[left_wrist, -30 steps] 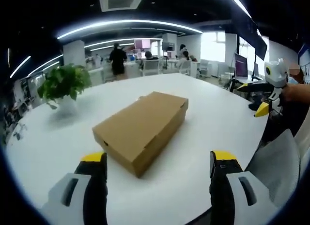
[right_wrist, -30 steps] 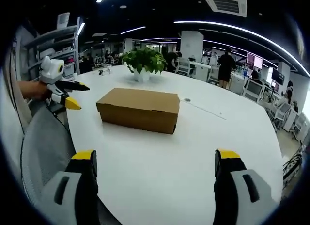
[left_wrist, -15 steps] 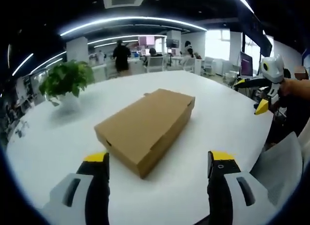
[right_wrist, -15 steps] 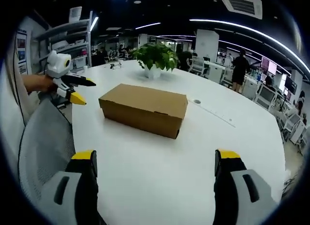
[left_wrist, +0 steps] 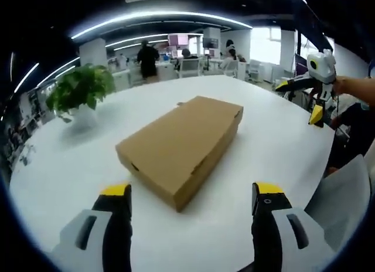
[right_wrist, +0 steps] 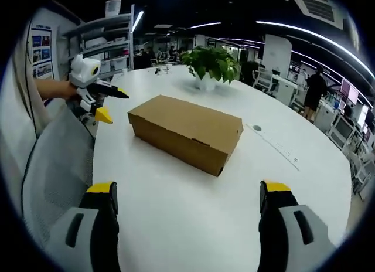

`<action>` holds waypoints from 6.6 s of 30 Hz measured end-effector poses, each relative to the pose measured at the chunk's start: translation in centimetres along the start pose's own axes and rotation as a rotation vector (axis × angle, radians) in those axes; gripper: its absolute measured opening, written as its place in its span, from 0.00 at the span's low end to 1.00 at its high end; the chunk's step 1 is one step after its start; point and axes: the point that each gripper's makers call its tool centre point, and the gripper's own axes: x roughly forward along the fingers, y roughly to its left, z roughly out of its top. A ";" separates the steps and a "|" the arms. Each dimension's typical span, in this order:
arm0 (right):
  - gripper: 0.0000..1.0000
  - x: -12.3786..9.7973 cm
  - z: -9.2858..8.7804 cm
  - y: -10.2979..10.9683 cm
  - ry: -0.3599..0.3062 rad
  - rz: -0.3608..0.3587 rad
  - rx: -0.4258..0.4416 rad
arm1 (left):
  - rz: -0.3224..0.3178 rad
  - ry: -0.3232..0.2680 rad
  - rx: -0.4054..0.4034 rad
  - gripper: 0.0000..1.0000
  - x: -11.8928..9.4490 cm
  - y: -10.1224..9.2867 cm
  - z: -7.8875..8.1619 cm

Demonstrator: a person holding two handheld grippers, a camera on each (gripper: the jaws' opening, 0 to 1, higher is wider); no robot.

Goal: Operate the shoe box by opening the lid, removing the specified soft item, and placing it in the target area until the item is outside and the box remains undamaged.

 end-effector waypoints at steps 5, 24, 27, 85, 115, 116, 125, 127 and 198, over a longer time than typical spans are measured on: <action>0.96 1.1 0.2 -1.0 0.013 0.044 -0.035 | -0.003 0.005 -0.005 0.85 0.5 0.3 0.3; 0.93 6.4 1.4 -4.3 0.048 0.190 -0.164 | 0.039 0.036 -0.035 0.81 2.3 2.0 0.2; 0.92 7.3 1.5 -4.8 0.050 0.205 -0.174 | 0.043 0.041 -0.044 0.80 2.7 2.0 0.1; 0.53 13.4 1.0 -4.4 0.024 0.088 0.005 | 0.064 0.114 -0.008 0.51 5.3 3.7 -1.9; 0.48 10.7 -0.6 1.6 0.023 -0.050 0.113 | -0.119 0.170 0.117 0.49 3.6 5.2 -3.2; 0.47 10.7 -0.6 1.8 0.022 -0.053 0.115 | -0.124 0.174 0.122 0.49 3.5 5.2 -3.3; 0.46 9.9 -0.9 4.1 0.002 -0.075 0.145 | -0.165 0.209 0.165 0.49 2.6 5.4 -3.9; 0.46 9.8 -1.0 4.5 0.000 -0.079 0.150 | -0.171 0.218 0.174 0.49 2.4 5.5 -4.1; 0.43 11.6 1.4 11.5 -0.041 -0.116 0.187 | -0.200 0.243 0.187 0.47 -1.8 10.3 -6.8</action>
